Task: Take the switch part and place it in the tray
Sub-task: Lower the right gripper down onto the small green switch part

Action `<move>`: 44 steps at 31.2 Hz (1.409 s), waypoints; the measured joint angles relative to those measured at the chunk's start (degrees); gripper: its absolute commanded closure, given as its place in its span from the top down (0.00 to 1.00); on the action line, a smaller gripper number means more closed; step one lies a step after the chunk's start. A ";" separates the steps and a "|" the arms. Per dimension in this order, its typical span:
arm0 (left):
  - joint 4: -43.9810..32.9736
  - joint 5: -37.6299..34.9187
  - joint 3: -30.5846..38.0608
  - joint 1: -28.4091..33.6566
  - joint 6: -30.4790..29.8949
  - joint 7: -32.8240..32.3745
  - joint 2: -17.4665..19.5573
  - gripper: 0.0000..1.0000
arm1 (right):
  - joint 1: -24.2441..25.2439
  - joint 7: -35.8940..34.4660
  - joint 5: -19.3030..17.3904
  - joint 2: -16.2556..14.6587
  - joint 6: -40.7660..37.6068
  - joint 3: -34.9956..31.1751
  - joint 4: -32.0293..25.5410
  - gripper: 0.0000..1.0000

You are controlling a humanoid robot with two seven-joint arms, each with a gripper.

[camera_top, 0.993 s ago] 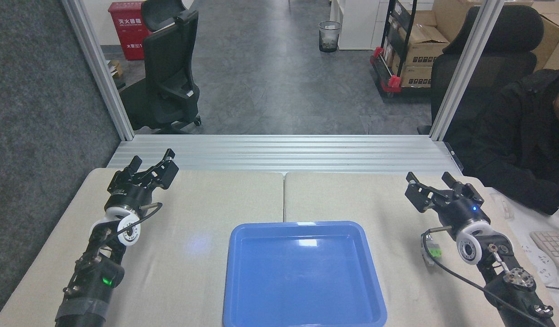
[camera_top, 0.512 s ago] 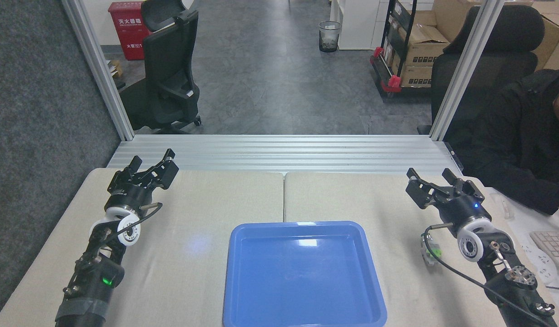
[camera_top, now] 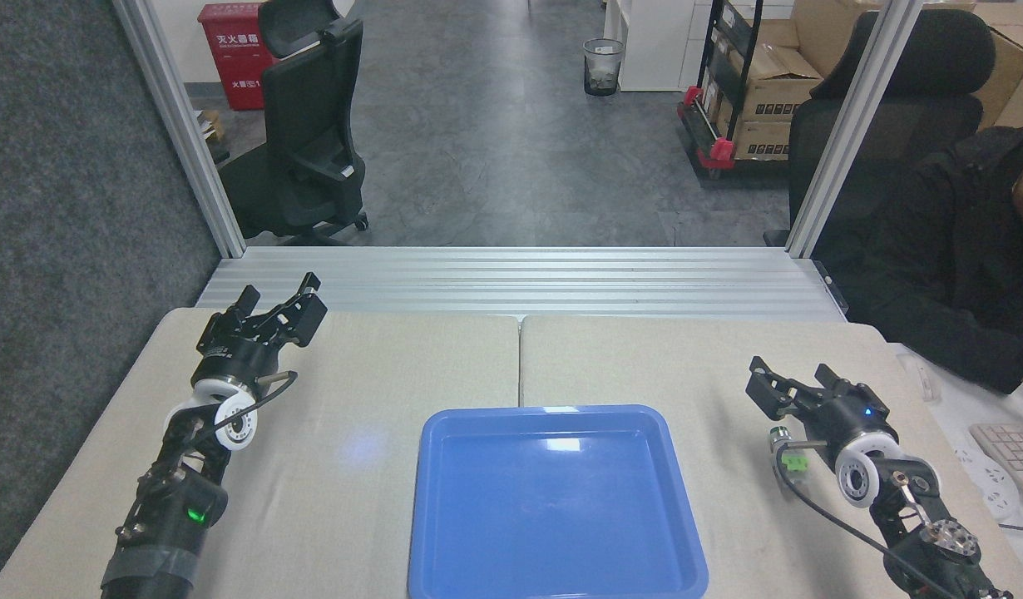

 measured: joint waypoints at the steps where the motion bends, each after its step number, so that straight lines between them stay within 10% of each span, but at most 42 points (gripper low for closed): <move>1: 0.00 0.00 0.00 0.00 0.00 0.00 0.00 1.00 | 0.33 0.13 0.00 0.06 0.09 -0.04 -0.11 0.99; 44: 0.00 0.00 0.00 0.00 0.00 -0.05 0.00 1.00 | 8.01 1.12 4.22 -1.83 2.16 -0.28 0.62 0.98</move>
